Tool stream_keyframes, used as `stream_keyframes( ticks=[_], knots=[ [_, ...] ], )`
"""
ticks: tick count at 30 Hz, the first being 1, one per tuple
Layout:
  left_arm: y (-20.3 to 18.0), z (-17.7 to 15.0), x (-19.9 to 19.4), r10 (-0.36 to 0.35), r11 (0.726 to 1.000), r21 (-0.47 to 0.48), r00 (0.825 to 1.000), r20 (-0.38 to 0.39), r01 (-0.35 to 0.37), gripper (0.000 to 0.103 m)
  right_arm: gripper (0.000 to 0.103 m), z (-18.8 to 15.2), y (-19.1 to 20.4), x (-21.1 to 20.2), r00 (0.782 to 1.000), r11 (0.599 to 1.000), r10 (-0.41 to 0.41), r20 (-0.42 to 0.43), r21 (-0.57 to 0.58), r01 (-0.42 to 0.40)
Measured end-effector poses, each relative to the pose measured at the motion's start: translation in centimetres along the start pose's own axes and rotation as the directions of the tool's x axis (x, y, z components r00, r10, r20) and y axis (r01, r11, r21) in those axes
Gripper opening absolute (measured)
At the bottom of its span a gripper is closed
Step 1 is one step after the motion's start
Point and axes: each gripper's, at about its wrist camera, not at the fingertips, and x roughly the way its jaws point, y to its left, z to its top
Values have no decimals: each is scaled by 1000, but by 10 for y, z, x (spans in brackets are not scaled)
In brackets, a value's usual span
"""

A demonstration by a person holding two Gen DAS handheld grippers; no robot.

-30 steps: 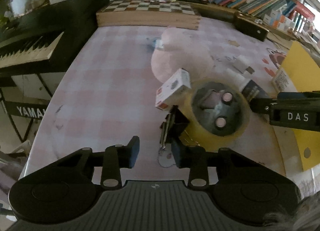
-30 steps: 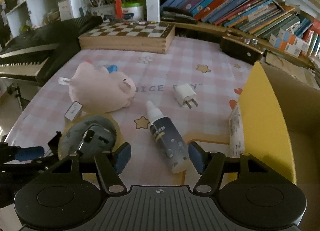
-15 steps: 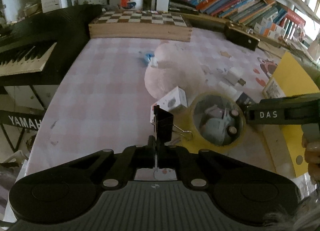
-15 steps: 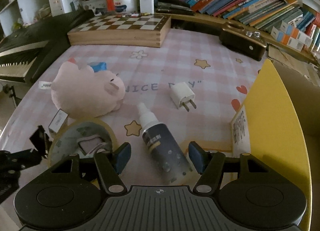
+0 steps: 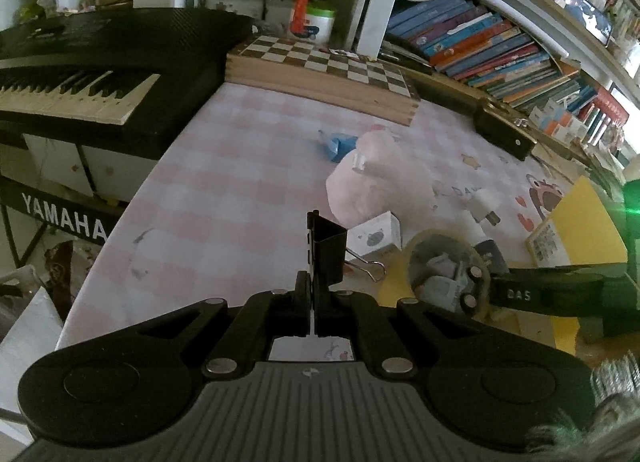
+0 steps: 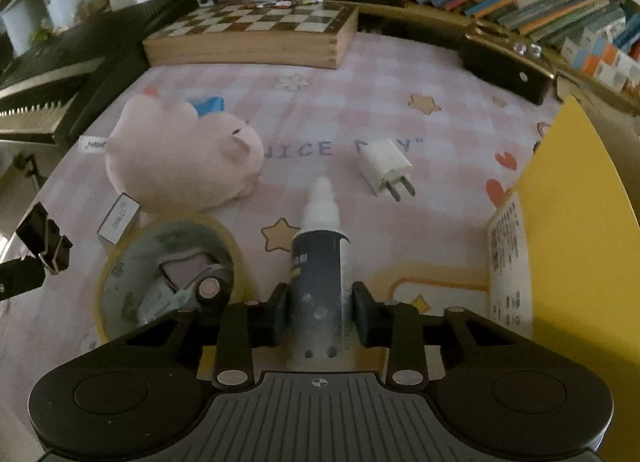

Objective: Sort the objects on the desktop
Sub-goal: 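Grasp the black binder clip with the left tool while the right tool grasps the dark blue spray bottle, then carry the binder clip and spray bottle over the yellow box with both tools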

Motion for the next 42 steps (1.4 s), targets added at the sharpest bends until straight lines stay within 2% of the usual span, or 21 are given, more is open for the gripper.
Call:
stream_keyframes(
  ticks=[7,10,17,21,28,42],
  knots=[
    [2,0,-5,-18,1000,-10,1000,14,18,1,32,2,-3,1,1000,1000,7,6,19,-7],
    [-1,2,-12,-35,999,-2,999,34,35,1,32,0,-9,-6,999,998,29,12,62,-30],
    [-5,8,-38,-88,996,6,992,89,87,1,32,-1,-21,-50,990,988,74,121,122,-89],
    [-6,5,-58,-121,993,10,985,121,121,1,32,-7,-20,-76,982,986,101,158,118,-120],
    [-8,-6,-79,-172,985,28,975,137,170,1,32,-31,-9,-111,975,986,113,192,98,-133],
    [-8,-60,-126,-258,964,85,962,90,250,1,32,-102,15,-157,976,980,115,186,139,-142]
  ],
)
